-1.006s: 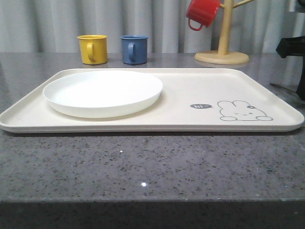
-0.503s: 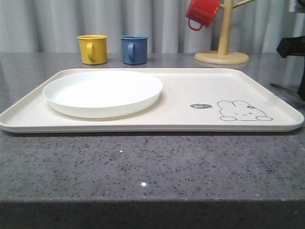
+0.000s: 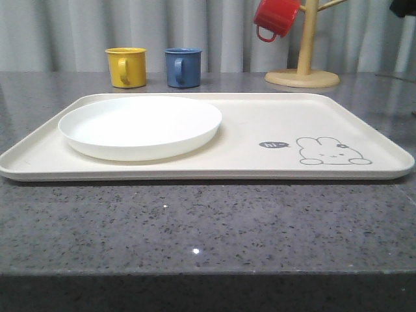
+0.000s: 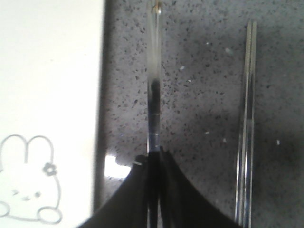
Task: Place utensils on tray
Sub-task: 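Reach the right gripper down and grasp the steel fork, then lower the fork onto the tray beside the plate and release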
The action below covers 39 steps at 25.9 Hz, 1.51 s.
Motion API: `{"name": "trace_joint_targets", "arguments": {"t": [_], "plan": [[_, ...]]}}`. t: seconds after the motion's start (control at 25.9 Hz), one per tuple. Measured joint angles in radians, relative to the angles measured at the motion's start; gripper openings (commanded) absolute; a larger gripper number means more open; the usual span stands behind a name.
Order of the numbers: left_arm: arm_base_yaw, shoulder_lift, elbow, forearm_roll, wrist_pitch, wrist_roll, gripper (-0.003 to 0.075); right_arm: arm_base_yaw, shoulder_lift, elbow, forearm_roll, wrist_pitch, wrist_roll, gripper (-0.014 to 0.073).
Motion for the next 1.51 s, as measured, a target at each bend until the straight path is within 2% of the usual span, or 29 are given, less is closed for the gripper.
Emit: {"name": "trace_joint_targets", "arguments": {"t": [0.15, 0.43, 0.66, 0.89, 1.04, 1.35, 1.51], "plan": [[0.000, 0.000, 0.000, 0.000, 0.000, 0.000, -0.0018, 0.056, 0.000, -0.055, -0.035, 0.058, 0.062, -0.0057], [0.000, 0.000, 0.000, 0.000, 0.000, 0.000, -0.0018, 0.323, 0.071, -0.166, -0.179, 0.078, 0.282, -0.0057], [0.000, 0.000, 0.000, 0.000, 0.000, 0.000, -0.0018, 0.480, 0.243, -0.282, -0.184, 0.072, 0.440, -0.0057], [0.000, 0.000, 0.000, 0.000, 0.000, 0.000, -0.0018, 0.497, 0.353, -0.306, -0.185, 0.024, 0.576, -0.0057], [0.000, 0.000, 0.000, 0.000, 0.000, -0.002, -0.0018, 0.497, 0.378, -0.307, -0.179, -0.002, 0.598, -0.0043], [0.000, 0.000, 0.000, 0.000, 0.000, -0.002, -0.0018, 0.497, 0.408, -0.327, -0.158, -0.012, 0.601, 0.0114], [0.000, 0.000, 0.000, 0.000, 0.000, -0.002, -0.0018, 0.497, 0.411, -0.368, -0.169, 0.042, 0.601, 0.0206]]}}
